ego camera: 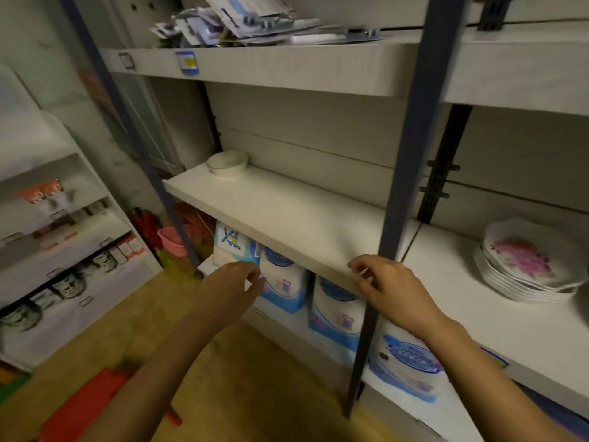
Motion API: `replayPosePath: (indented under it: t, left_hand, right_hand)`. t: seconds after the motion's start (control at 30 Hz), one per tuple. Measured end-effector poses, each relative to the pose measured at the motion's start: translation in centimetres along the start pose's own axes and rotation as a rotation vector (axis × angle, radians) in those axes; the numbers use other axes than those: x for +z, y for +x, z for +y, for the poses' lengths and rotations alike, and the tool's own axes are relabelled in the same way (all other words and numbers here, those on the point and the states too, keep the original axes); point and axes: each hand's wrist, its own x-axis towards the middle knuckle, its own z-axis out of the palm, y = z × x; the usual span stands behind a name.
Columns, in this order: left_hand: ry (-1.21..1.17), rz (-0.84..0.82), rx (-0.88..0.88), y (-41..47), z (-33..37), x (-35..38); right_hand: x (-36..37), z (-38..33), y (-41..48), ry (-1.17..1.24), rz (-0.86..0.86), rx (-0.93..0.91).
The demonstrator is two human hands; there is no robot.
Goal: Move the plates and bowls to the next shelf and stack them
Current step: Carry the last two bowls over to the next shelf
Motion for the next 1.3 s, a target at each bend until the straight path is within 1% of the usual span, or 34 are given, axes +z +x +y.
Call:
replayPosePath:
  t: [0.2,0.43,0.67,0.73,0.9,1.1,1.3]
  left_hand:
    - [0.017,0.046,-0.077,2.9,-6.4,-1.4]
    - [0.008,0.043,-0.114,9.4,-13.5,-2.6]
    - [0.039,-0.050,-0.104,17.9,-19.7,-4.5]
    - [0.040,-0.043,-0.112,20.4,-21.5,-5.0]
    - [-0.005,-0.069,-0.091,25.5,-25.5,-5.0]
    - [-0.050,-0.082,-0.060,31.6,-30.5,-4.9]
    - [-0.047,-0.150,0.029,38.4,-36.1,-4.9]
  right_hand:
    - [3.3,-3.4,7.2,-0.033,-0.053,-0.043]
    - [7.3,-5.6,17.0,-0.064,-0.051,-0.050]
    - [10.1,-7.5,27.4,-0.052,-0.027,-0.018]
    - [10.7,-7.7,29.8,-0.054,-0.017,-0.010]
    - [12.6,-8.3,34.3,-0.079,-0.050,0.042]
    - [14.8,-9.6,39.6,-0.107,-0.042,0.102]
    - [18.3,-11.6,46.1,-0.085,-0.010,0.252]
